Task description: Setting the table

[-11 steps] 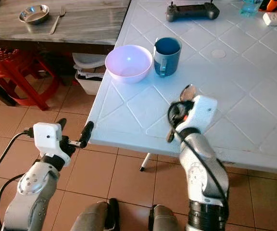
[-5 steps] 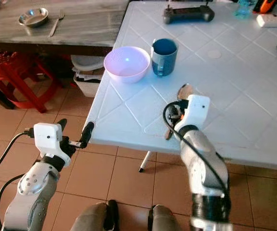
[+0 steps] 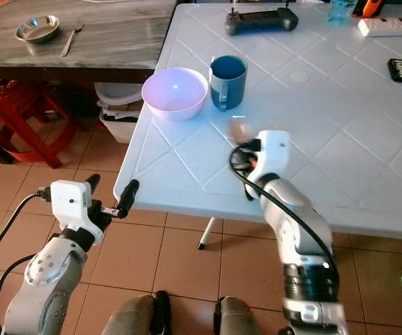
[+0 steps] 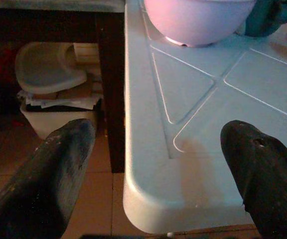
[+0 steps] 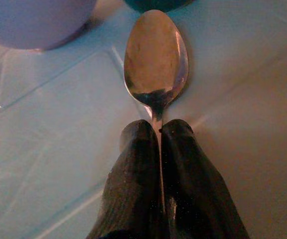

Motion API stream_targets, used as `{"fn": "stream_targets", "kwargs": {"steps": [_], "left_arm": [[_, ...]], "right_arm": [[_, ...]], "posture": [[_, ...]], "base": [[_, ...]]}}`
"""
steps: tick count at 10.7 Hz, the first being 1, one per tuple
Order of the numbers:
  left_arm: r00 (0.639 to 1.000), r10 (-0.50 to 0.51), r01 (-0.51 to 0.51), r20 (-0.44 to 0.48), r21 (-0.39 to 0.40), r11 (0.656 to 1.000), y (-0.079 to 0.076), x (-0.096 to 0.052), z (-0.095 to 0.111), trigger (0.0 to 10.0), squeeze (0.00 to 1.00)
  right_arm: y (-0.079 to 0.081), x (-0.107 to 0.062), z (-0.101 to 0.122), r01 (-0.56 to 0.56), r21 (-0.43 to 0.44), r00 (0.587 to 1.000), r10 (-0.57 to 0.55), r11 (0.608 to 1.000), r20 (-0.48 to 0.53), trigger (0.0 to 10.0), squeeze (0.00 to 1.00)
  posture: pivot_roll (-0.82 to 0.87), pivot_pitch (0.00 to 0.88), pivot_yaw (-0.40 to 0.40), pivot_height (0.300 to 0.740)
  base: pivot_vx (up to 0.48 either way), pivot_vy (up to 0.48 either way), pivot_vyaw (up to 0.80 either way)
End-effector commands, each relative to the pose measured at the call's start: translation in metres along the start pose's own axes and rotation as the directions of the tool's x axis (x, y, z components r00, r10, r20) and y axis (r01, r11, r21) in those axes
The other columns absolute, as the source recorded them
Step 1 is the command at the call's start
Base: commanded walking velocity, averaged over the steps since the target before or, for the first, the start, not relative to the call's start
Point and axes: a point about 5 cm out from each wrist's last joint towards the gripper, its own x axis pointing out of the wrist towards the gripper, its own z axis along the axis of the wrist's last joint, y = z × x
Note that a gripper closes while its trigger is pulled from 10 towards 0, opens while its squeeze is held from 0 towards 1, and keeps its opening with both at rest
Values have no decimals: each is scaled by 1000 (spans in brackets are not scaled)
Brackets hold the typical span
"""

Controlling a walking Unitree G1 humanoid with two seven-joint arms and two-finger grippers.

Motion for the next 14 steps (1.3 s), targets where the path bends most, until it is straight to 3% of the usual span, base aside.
{"fn": "stream_targets", "kwargs": {"steps": [1, 4, 6, 9, 12, 14], "left_arm": [[1000, -4, 4, -9, 7, 1000, 1, -3, 0, 10000, 0], [1000, -8, 8, -14, 4, 1000, 0, -3, 0, 10000, 0], [1000, -12, 12, -25, -7, 1000, -3, -5, -3, 10000, 0], [1000, -4, 3, -29, -12, 1000, -2, -3, -6, 10000, 0], [1000, -9, 8, -25, -21, 1000, -5, 1, -8, 10000, 0], [1000, -12, 11, -22, -22, 1000, -7, 2, -8, 10000, 0]], "right_arm": [[-3, 1, -50, 16, 40, 970, -6, 999, -241, 0, 0], [-1, -2, -56, -20, 92, 962, 44, 996, -269, 0, 0], [10, -11, -64, -40, 162, 959, 83, 986, -272, 0, 0], [23, -29, -44, -52, 232, 990, 80, 971, -115, 0, 0], [29, -37, -31, -57, 203, 997, 66, 977, -39, 0, 0], [22, -36, -32, -8, 172, 998, 19, 985, -59, 0, 0]], "posture": [[54, 210, 104, 740], [54, 212, 93, 740], [50, 204, 86, 740], [32, 183, 70, 740], [17, 179, 64, 740], [16, 177, 60, 740]], "base": [[0, 0, 0], [0, 0, 0], [0, 0, 0], [0, 0, 0], [0, 0, 0], [0, 0, 0]]}}
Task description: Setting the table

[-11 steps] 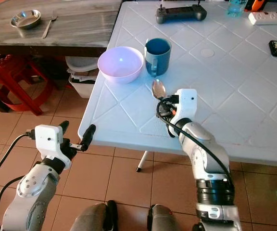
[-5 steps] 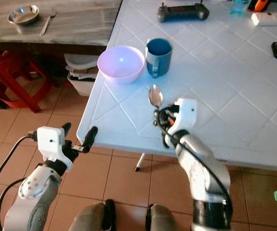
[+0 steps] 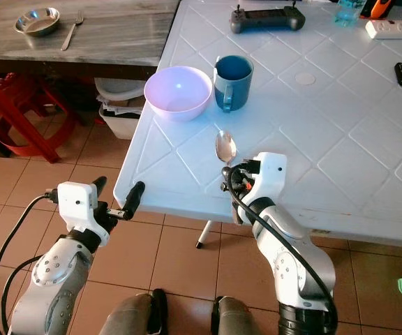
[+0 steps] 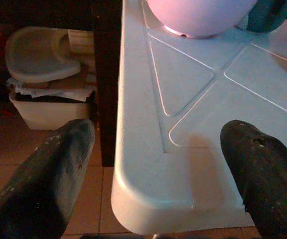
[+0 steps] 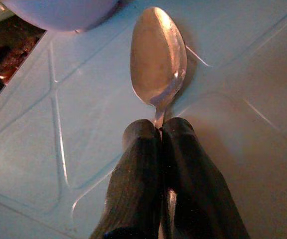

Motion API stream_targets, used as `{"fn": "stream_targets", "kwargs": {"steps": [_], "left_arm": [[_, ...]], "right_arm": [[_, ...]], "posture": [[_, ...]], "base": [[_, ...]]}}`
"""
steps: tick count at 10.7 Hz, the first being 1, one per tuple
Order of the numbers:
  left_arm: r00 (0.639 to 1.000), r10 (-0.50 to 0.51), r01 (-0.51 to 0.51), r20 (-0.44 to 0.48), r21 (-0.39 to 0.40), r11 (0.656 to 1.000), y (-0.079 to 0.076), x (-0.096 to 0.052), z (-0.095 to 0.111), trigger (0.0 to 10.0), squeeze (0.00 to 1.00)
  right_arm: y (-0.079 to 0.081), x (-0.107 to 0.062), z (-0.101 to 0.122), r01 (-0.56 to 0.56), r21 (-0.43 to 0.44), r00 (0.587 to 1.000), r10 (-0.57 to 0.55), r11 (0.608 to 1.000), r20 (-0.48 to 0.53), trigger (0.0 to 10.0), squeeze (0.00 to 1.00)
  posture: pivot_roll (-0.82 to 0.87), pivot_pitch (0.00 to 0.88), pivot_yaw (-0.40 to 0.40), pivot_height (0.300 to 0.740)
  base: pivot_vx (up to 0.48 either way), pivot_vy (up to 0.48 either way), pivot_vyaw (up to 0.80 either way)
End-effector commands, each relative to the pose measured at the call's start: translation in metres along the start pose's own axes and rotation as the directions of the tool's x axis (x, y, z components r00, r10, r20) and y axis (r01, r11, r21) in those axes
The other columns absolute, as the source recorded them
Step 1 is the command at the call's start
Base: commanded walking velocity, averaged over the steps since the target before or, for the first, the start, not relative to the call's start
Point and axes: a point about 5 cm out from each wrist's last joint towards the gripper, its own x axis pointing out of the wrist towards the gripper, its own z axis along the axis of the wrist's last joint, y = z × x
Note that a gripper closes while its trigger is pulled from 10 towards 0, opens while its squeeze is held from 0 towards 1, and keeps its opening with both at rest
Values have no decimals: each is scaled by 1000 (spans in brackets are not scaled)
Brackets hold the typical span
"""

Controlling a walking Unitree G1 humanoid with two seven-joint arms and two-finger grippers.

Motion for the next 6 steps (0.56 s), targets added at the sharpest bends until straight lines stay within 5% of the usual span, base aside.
{"fn": "stream_targets", "kwargs": {"steps": [1, 2, 4, 5, 6], "left_arm": [[1000, 9, -9, -7, 10, 1000, 2, -1, -2, 10000, 0], [1000, 10, -10, -7, 9, 1000, 1, -1, -3, 10000, 0], [1000, 7, -7, -12, 7, 1000, 1, -2, -4, 10000, 0], [1000, 6, -5, -12, 7, 1000, 1, -1, -4, 10000, 0], [1000, 5, -5, -12, 8, 1000, 1, -1, -4, 10000, 0]], "right_arm": [[-17, 0, -25, 109, -33, 985, -112, 994, -134, 10000, 71], [-23, -1, -28, 157, -48, 975, -162, 986, -151, 10000, 1000], [-23, 4, -26, 161, -90, 973, -173, 983, -150, 10000, 1000], [-24, 6, -25, 161, -99, 973, -175, 982, -151, 10000, 675], [-26, 9, -23, 158, -114, 973, -174, 981, -150, 10000, 0]], "posture": [[15, 179, 58, 740], [15, 182, 59, 740], [12, 187, 61, 740], [12, 188, 61, 740], [14, 191, 61, 740]], "base": [[0, 0, 0], [0, 0, 0], [0, 0, 0], [0, 0, 0], [0, 0, 0]]}}
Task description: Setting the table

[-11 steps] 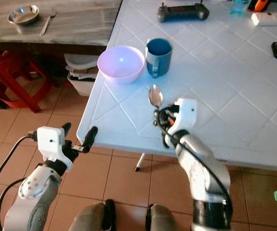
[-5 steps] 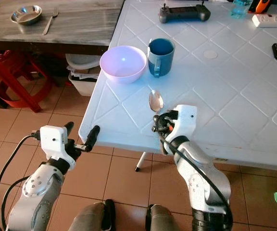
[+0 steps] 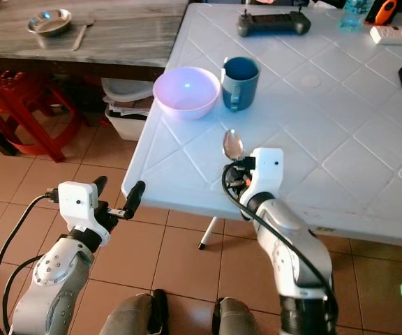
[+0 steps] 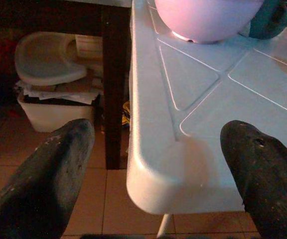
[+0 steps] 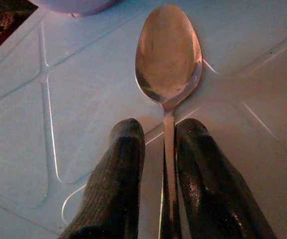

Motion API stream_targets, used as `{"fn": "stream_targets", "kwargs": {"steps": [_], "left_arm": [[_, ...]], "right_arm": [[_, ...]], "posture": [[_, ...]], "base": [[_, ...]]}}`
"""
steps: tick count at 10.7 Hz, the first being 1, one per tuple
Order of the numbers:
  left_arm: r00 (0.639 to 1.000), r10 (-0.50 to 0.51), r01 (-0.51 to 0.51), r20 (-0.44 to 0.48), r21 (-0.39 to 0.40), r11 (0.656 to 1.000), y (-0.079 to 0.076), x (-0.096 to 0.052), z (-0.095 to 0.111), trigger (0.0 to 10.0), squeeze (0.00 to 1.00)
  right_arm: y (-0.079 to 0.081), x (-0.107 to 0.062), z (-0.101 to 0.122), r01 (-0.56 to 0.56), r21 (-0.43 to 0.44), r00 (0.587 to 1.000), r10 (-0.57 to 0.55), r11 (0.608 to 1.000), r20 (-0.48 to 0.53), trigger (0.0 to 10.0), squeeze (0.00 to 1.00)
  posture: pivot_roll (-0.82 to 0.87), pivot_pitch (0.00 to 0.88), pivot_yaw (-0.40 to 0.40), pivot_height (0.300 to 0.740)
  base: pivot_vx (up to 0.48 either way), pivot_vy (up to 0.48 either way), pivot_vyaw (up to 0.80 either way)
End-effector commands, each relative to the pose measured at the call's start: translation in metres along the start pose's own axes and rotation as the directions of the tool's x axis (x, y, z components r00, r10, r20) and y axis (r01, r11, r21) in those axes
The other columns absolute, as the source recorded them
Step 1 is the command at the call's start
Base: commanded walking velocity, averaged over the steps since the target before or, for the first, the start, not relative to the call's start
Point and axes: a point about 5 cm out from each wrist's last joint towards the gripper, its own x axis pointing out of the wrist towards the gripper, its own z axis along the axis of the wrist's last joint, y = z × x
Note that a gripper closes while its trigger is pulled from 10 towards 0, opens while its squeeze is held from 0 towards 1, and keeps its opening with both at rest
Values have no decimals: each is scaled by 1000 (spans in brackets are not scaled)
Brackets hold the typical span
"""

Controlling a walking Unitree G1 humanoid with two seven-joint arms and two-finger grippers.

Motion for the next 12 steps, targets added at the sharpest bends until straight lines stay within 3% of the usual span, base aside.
{"fn": "stream_targets", "kwargs": {"steps": [1, 3, 4, 5, 6, 12], "left_arm": [[1000, 6, -6, -21, 9, 1000, 1, -2, -4, 10000, 0], [1000, 8, -8, -25, 8, 1000, 2, -3, -5, 10000, 0], [1000, 5, -4, -27, 7, 1000, 2, -4, -5, 10000, 0], [1000, 0, 0, -30, 6, 1000, 2, -4, -5, 10000, 0], [999, -4, 5, -33, 5, 1000, 1, -5, -5, 10000, 0], [998, -22, 22, -51, -1, 1000, -1, -8, -7, 10000, 0]], "right_arm": [[-16, 2, -30, 87, -5, 985, -87, 996, -150, 10000, 0], [-20, 6, -40, 62, 2, 971, -60, 998, -230, 10000, 0], [-23, 9, -44, 39, -3, 963, -38, 999, -266, 9176, 0], [-29, 11, -45, 49, 3, 959, -46, 999, -280, 2549, 0], [-35, 11, -45, 69, -11, 954, -69, 998, -293, 0, 0], [-66, 10, -56, 126, -163, 919, -177, 979, -352, 0, 0]], "posture": [[16, 193, 60, 740], [22, 196, 62, 740], [24, 197, 62, 740], [23, 200, 65, 740], [24, 203, 66, 740], [27, 219, 65, 740]], "base": [[0, 0, 0], [0, 0, 0], [0, 0, 0], [0, 0, 0], [0, 0, 0], [0, 0, 0]]}}
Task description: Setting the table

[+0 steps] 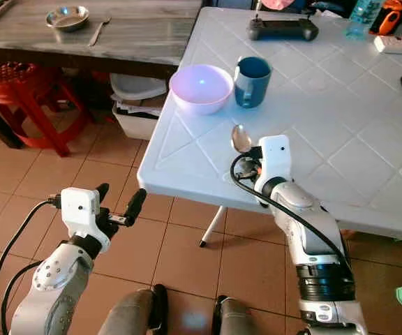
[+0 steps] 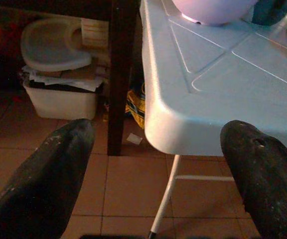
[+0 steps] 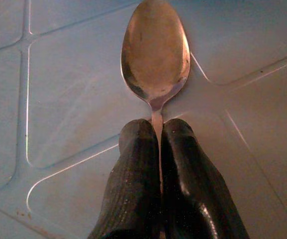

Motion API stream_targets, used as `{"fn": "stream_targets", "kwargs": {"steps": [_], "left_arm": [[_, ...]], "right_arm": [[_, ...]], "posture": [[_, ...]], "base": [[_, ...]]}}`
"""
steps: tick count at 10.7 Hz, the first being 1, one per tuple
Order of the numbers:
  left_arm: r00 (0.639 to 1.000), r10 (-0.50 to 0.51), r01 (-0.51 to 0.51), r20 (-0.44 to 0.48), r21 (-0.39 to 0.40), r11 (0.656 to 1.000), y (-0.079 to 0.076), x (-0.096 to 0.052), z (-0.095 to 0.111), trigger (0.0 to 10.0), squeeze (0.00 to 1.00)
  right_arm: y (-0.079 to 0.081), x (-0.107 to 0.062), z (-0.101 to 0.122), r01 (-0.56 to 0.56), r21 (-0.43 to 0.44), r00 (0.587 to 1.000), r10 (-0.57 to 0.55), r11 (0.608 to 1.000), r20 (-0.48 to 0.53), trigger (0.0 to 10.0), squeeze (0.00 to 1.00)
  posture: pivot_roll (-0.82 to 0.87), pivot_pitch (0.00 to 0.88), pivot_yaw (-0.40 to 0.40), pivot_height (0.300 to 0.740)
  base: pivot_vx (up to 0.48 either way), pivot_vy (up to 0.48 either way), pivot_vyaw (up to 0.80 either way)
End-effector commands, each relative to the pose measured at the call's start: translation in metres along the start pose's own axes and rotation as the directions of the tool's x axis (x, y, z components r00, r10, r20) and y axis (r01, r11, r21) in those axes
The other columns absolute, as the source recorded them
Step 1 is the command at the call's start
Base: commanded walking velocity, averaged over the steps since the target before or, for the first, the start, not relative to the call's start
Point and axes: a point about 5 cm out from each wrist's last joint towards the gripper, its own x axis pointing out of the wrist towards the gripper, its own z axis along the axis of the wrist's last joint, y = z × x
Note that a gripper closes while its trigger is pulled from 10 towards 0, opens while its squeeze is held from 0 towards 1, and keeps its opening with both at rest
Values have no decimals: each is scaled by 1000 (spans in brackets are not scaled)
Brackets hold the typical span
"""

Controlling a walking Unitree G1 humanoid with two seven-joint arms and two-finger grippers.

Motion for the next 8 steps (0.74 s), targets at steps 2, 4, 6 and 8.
{"fn": "stream_targets", "kwargs": {"steps": [2, 4, 6, 8], "left_arm": [[1000, 1, -1, -16, 11, 1000, 1, -2, 0, 10000, 0], [998, 51, -51, -22, 26, 998, 9, -3, -2, 10000, 0], [998, 70, -70, -1, 42, 997, 9, 3, 0, 10000, 0], [997, 81, -82, 16, 47, 996, 10, 8, 2, 10000, 0]], "right_arm": [[-16, -5, -62, 131, 81, 961, -107, 988, -253, 0, 0], [8, -11, -36, 103, 119, 993, -96, 987, -66, 0, 0], [27, -12, -22, 56, 149, 997, -62, 987, 36, 0, 0], [26, -11, -6, 59, 133, 989, -75, 989, 124, 0, 0]], "posture": [[30, 217, 68, 740], [25, 201, 69, 740], [19, 184, 65, 740], [12, 174, 61, 740]], "base": [[0, 0, 0], [0, 373, 0], [0, 480, 0], [0, 480, 0]]}}
